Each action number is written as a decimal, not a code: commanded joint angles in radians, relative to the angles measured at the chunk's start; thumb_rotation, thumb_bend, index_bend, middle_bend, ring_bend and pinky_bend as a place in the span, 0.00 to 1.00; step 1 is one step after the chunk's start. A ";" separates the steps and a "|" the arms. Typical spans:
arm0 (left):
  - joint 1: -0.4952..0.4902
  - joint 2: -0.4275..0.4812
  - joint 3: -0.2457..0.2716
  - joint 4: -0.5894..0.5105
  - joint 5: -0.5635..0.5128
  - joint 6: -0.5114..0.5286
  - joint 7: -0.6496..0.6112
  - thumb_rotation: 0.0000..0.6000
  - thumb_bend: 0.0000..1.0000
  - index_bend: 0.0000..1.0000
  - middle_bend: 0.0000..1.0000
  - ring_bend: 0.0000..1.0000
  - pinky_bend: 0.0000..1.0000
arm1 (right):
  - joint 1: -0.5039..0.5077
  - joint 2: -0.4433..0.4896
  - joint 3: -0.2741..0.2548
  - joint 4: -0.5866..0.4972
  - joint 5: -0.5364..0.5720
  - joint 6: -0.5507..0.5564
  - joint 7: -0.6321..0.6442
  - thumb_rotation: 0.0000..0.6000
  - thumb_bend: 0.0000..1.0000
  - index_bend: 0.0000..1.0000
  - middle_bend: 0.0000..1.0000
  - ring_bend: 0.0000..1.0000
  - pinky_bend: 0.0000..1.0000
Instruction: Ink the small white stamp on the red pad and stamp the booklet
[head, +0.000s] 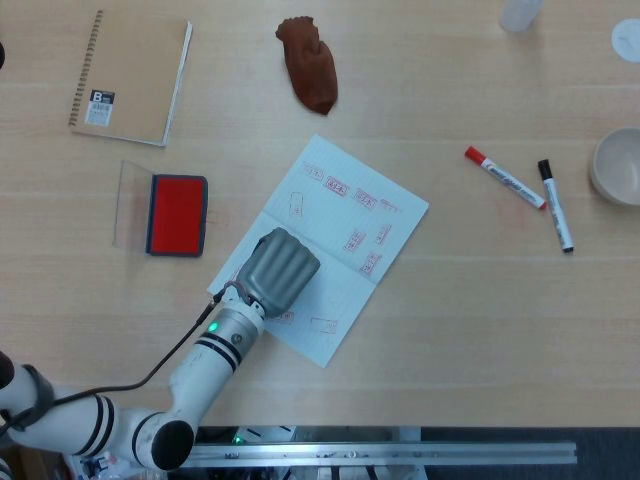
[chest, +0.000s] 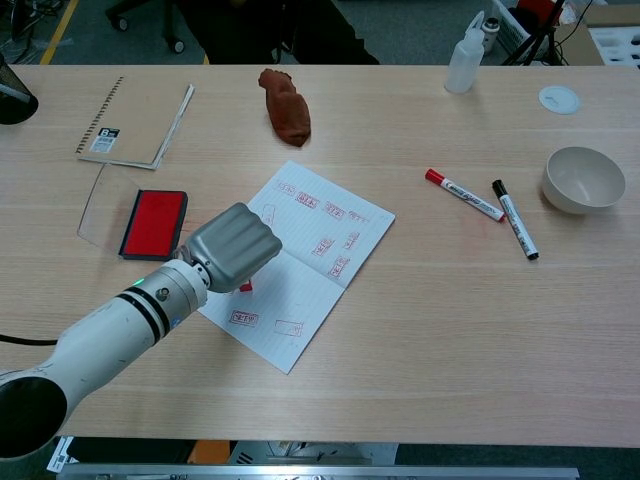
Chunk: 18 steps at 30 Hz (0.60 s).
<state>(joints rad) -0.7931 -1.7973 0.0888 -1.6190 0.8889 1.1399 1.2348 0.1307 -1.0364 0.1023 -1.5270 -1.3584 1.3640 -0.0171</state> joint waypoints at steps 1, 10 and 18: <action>-0.001 -0.002 -0.001 0.002 -0.004 -0.003 0.001 1.00 0.28 0.60 1.00 1.00 1.00 | -0.001 0.000 0.000 0.000 0.000 0.001 0.000 1.00 0.20 0.20 0.32 0.25 0.37; -0.002 -0.007 0.000 0.012 -0.009 -0.007 -0.001 1.00 0.28 0.60 1.00 1.00 1.00 | -0.004 0.000 0.001 0.002 0.002 0.002 0.001 1.00 0.20 0.20 0.32 0.25 0.37; -0.002 0.001 0.001 0.001 -0.001 0.002 -0.001 1.00 0.28 0.60 1.00 1.00 1.00 | -0.006 0.000 0.003 0.003 0.002 0.004 0.002 1.00 0.20 0.20 0.32 0.25 0.37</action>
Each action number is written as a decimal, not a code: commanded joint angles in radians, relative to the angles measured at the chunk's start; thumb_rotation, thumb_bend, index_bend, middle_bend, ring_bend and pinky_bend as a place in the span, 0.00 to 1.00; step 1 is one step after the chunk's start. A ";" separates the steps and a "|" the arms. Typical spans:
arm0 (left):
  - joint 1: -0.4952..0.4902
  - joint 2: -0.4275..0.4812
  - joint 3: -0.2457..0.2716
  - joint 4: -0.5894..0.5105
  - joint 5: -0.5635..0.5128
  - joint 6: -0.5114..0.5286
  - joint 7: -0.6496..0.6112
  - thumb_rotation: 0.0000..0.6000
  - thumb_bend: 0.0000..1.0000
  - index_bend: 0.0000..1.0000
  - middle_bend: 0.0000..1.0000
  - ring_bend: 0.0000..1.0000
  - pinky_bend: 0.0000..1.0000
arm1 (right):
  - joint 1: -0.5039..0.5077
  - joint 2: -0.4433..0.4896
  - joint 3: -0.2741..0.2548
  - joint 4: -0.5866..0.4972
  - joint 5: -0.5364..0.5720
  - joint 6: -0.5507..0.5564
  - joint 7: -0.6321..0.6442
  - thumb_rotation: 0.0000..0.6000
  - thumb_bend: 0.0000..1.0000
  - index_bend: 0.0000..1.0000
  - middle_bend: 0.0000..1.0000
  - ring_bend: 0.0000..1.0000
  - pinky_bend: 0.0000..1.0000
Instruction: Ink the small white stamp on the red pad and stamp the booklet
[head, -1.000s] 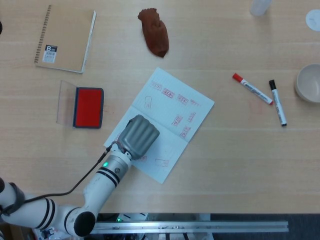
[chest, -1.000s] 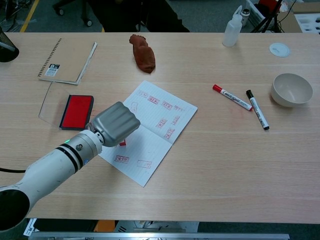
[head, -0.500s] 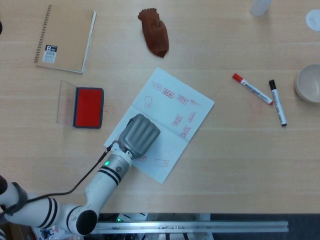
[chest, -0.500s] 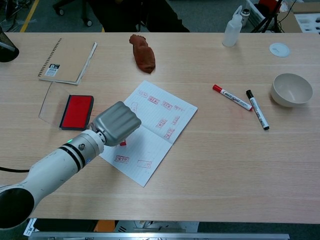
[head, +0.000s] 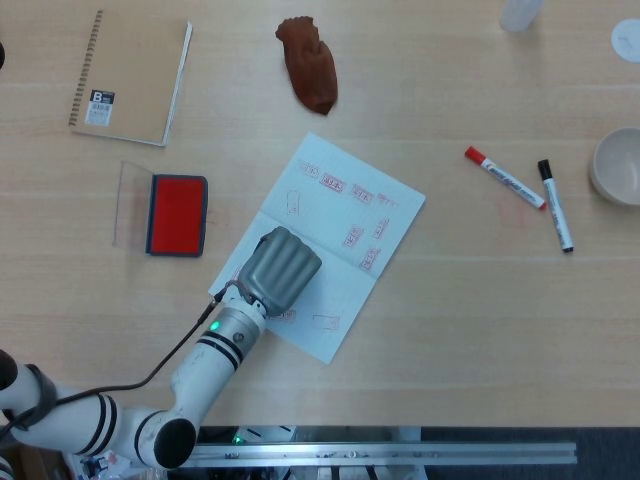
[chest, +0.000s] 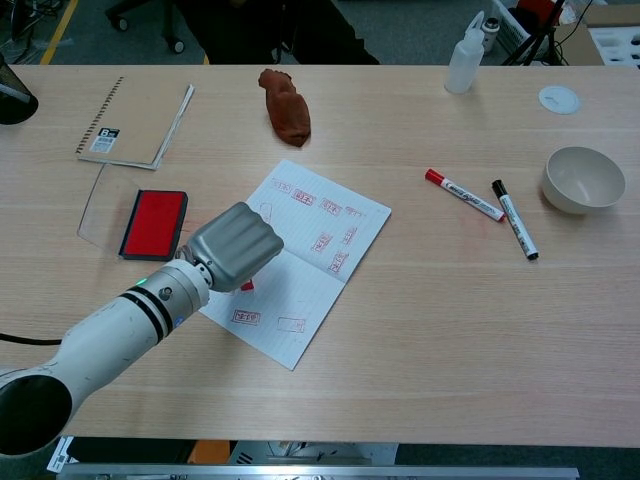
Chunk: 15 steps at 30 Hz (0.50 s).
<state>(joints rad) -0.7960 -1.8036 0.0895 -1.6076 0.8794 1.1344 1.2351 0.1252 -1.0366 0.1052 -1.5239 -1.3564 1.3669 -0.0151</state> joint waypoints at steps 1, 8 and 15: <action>0.001 0.013 0.001 -0.018 0.015 0.011 -0.003 1.00 0.28 0.60 1.00 1.00 1.00 | -0.001 0.001 0.001 0.000 0.000 0.002 0.000 1.00 0.20 0.20 0.32 0.25 0.37; 0.003 0.082 -0.014 -0.104 0.068 0.056 -0.019 1.00 0.28 0.60 1.00 1.00 1.00 | -0.002 0.000 0.003 -0.002 -0.004 0.007 0.005 1.00 0.20 0.20 0.32 0.25 0.37; 0.009 0.163 -0.019 -0.161 0.120 0.090 -0.039 1.00 0.28 0.60 1.00 1.00 1.00 | -0.001 -0.001 0.004 -0.006 -0.009 0.009 0.006 1.00 0.20 0.20 0.32 0.25 0.37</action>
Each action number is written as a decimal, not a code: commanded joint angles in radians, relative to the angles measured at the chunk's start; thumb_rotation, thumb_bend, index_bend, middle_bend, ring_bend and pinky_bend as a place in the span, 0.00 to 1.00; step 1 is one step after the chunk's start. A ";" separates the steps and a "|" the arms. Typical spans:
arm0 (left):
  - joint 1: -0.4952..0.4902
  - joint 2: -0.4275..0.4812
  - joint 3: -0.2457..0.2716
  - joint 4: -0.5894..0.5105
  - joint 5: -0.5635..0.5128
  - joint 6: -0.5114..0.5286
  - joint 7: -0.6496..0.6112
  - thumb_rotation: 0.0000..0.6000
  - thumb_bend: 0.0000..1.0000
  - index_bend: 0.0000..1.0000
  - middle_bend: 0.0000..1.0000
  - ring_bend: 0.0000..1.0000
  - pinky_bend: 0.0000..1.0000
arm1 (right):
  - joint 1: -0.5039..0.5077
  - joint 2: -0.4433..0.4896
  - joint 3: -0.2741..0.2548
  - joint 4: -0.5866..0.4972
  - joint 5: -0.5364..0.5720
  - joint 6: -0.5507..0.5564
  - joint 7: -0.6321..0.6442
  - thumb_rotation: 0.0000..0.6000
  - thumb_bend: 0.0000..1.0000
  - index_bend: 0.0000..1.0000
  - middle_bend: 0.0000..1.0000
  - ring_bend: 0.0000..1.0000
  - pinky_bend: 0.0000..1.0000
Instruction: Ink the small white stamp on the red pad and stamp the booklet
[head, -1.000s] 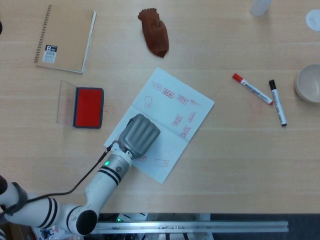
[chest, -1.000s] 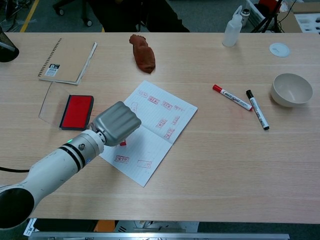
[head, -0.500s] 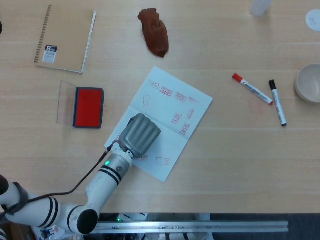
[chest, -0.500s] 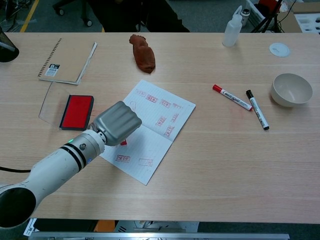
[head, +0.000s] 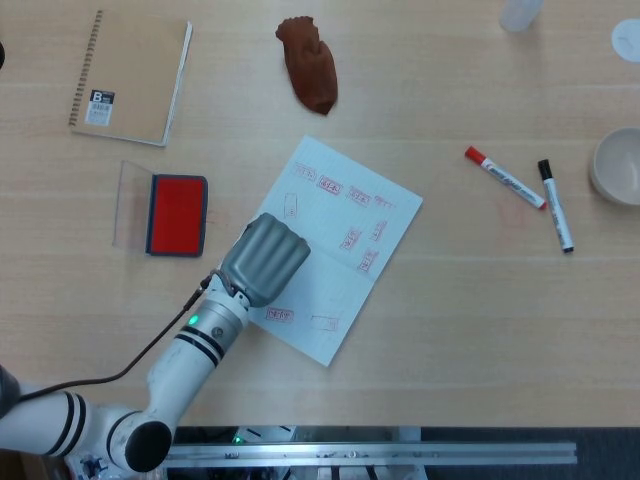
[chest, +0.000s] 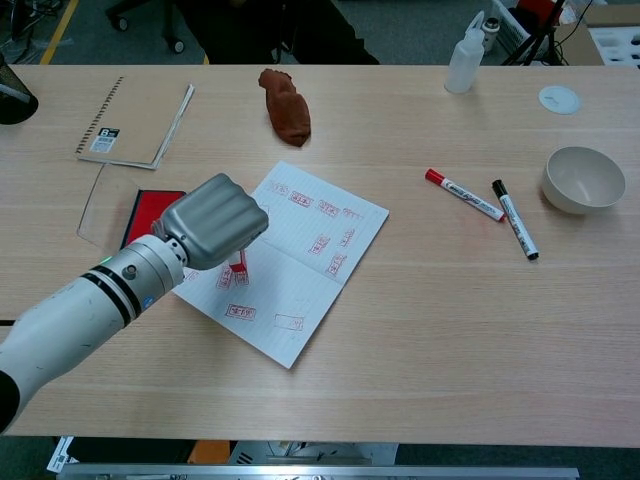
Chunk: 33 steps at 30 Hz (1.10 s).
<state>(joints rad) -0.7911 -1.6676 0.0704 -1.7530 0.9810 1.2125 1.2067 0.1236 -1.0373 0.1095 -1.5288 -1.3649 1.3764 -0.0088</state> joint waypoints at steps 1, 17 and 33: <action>0.008 0.038 0.000 -0.018 0.022 0.015 -0.016 1.00 0.28 0.60 1.00 1.00 1.00 | 0.001 0.000 0.000 -0.002 -0.002 0.000 0.000 1.00 0.20 0.20 0.32 0.25 0.37; 0.025 0.051 -0.051 0.096 0.023 -0.029 -0.137 1.00 0.28 0.58 1.00 1.00 1.00 | 0.001 0.000 0.000 -0.018 -0.010 0.006 -0.013 1.00 0.20 0.20 0.32 0.25 0.37; 0.007 -0.040 -0.106 0.314 -0.030 -0.123 -0.222 1.00 0.28 0.56 1.00 1.00 1.00 | 0.008 -0.004 0.001 -0.023 -0.006 -0.004 -0.025 1.00 0.20 0.20 0.32 0.25 0.37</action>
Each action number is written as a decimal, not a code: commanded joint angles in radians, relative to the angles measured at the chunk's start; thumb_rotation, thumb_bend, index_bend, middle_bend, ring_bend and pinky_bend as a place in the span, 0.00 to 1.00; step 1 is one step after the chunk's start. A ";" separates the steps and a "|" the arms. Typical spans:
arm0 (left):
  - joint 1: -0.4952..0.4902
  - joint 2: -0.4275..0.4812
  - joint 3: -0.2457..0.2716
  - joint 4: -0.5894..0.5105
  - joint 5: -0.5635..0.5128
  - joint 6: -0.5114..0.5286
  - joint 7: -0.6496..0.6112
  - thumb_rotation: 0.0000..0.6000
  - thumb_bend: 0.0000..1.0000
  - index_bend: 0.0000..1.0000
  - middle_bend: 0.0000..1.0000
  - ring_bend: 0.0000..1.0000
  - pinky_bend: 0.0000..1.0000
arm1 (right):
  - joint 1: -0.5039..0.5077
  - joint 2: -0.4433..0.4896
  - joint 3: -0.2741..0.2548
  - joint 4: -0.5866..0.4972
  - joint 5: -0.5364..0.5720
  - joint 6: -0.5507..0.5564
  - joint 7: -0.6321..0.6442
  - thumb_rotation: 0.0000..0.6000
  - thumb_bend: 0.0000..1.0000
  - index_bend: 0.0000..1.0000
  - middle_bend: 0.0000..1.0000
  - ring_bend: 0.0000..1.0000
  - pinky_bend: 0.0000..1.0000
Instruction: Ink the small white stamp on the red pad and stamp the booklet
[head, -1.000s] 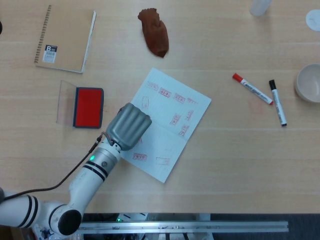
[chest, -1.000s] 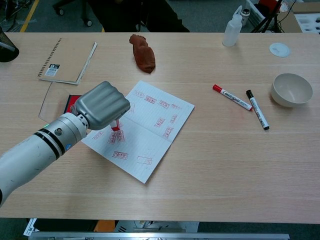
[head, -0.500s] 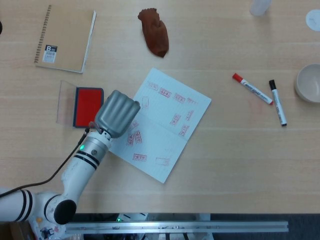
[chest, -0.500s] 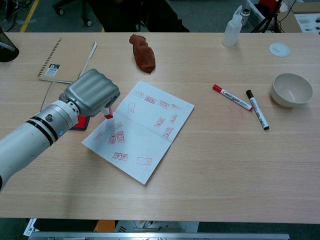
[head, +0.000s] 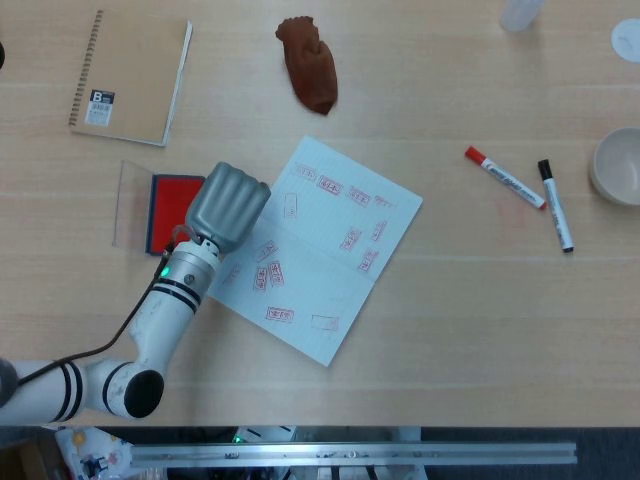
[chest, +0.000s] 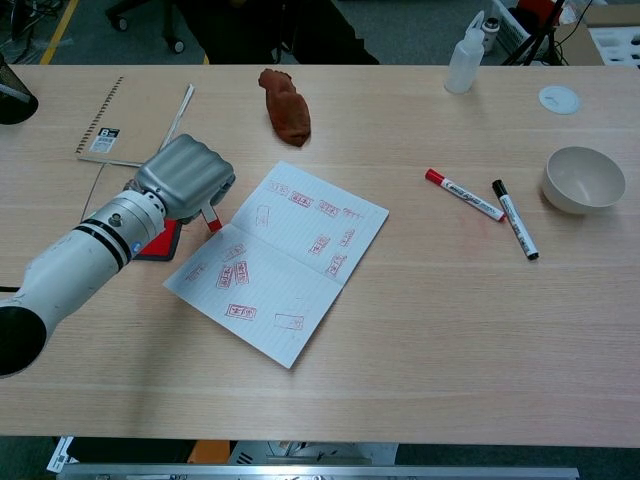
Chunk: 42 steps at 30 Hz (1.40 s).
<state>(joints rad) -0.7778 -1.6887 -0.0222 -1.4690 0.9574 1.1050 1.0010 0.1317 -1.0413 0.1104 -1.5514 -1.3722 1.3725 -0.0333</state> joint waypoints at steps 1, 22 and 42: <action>-0.008 -0.024 -0.016 0.041 -0.007 -0.019 -0.020 1.00 0.28 0.56 1.00 1.00 1.00 | -0.001 0.000 0.000 0.000 0.002 0.000 -0.001 1.00 0.20 0.20 0.32 0.25 0.37; -0.016 -0.102 -0.056 0.237 0.026 -0.053 -0.104 1.00 0.28 0.56 1.00 1.00 1.00 | 0.000 0.001 0.004 -0.001 0.016 -0.004 -0.012 1.00 0.20 0.20 0.32 0.25 0.37; 0.014 -0.109 -0.056 0.284 0.021 -0.072 -0.122 1.00 0.28 0.51 1.00 1.00 1.00 | -0.009 0.010 0.004 -0.019 0.012 0.014 -0.021 1.00 0.20 0.20 0.32 0.25 0.37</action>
<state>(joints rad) -0.7642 -1.7973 -0.0784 -1.1853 0.9785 1.0329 0.8788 0.1229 -1.0316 0.1144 -1.5708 -1.3598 1.3867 -0.0541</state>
